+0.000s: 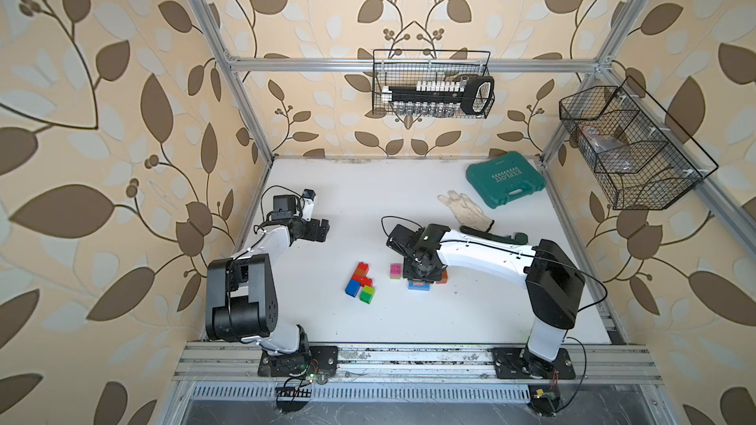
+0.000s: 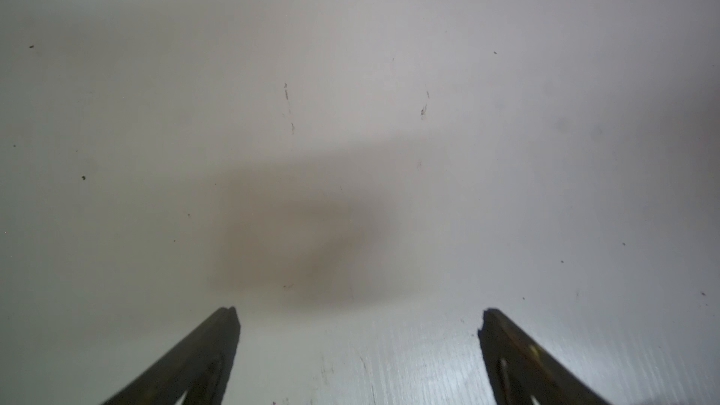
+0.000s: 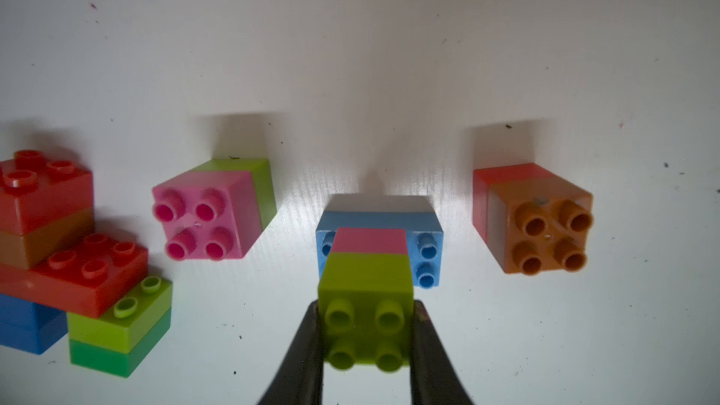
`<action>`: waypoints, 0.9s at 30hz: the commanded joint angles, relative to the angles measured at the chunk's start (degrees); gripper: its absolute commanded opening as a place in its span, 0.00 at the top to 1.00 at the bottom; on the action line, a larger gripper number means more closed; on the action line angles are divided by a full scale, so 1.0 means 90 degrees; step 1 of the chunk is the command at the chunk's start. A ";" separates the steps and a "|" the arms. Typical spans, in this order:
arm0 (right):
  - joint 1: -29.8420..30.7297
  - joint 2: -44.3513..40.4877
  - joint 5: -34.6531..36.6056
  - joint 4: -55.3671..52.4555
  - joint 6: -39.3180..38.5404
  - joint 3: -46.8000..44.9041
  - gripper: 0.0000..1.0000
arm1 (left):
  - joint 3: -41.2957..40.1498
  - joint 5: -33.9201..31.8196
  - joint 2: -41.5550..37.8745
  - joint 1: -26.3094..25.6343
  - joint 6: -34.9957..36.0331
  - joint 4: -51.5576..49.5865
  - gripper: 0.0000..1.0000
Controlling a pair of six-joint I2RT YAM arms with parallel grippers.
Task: Assemble the letter h with lego
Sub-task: Assemble the lego brick with the lego brick.
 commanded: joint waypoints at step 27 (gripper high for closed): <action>0.0054 0.0223 -0.0414 0.0295 -0.0079 -0.0261 0.81 | -0.0019 0.0158 -0.0202 0.0102 0.0037 -0.0089 0.02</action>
